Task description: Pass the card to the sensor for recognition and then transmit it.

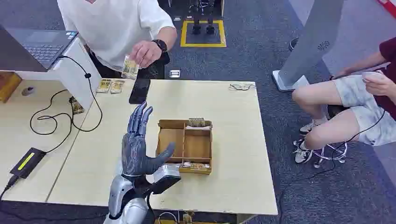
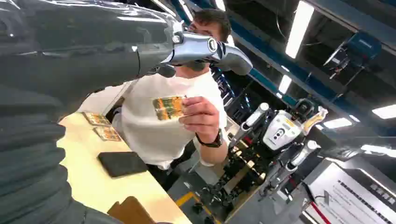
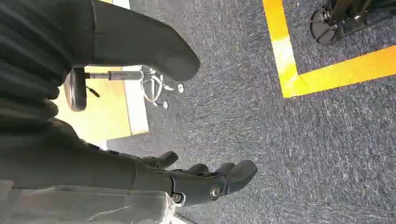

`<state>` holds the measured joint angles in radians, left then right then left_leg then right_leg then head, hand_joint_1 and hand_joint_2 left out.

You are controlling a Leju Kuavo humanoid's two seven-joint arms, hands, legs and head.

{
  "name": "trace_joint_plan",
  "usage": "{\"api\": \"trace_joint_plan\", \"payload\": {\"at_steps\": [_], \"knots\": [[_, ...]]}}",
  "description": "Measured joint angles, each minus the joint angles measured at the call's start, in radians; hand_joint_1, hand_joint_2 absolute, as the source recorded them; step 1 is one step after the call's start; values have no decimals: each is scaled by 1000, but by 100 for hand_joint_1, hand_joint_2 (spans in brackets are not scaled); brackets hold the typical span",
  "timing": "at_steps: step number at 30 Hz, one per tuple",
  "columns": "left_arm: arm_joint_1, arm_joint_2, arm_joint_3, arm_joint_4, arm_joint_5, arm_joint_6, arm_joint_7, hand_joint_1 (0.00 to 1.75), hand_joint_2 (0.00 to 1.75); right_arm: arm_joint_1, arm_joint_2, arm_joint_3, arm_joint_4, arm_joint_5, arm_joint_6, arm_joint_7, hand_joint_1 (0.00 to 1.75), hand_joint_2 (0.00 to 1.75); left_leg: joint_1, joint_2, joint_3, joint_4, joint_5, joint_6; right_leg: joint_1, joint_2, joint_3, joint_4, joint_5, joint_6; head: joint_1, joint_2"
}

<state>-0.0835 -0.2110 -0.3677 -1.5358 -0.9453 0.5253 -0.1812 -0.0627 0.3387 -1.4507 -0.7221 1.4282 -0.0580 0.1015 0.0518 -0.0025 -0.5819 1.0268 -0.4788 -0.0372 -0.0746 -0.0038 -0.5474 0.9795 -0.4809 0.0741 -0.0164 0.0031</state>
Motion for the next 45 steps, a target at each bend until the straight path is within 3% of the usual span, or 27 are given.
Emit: {"api": "trace_joint_plan", "payload": {"at_steps": [15, 23, 28, 35, 38, 45], "knots": [[-34, -17, 0, 36, 31, -4, -23, 0, 175, 0, 0, 12, 0, -2, 7, -8, 0, 175, 0, 0, 0, 0, 0, 0, 0, 0, 0, 0, 0, 0, 0, 0], [-94, -19, 11, 108, -84, 126, -19, 0, 175, 1, -2, 36, 2, 23, -4, -32, 0, 175, 0, 0, 0, 0, 0, 0, 0, 0, 0, 0, 0, 0, 0, 0], [-123, -27, 45, 140, -160, 163, -25, 0, 175, 3, -9, 50, 14, 40, -16, -41, 0, 175, 0, 0, 0, 0, 0, 0, 0, 0, 0, 0, 0, 0, 0, 0], [-134, -75, 150, 158, -282, 166, -98, 0, 175, 4, -29, 60, 46, 56, -33, -55, 0, 175, 0, 0, 0, 0, 0, 0, 0, 0, 0, 0, 0, 0, 0, 0], [-134, -81, 195, 160, -296, 166, -130, 0, 175, 5, -39, 61, 61, 56, -40, -59, 0, 175, 0, 1, 0, 0, 0, 0, 0, 1, -1, 0, 0, 0, 0, 0], [-133, -83, 231, 166, -296, 166, -133, 0, 175, 5, -50, 66, 79, 56, -41, -59, 0, 175, 0, 1, 0, 0, 0, 0, 0, 1, 0, 0, 0, 0, 0, 0]]}}
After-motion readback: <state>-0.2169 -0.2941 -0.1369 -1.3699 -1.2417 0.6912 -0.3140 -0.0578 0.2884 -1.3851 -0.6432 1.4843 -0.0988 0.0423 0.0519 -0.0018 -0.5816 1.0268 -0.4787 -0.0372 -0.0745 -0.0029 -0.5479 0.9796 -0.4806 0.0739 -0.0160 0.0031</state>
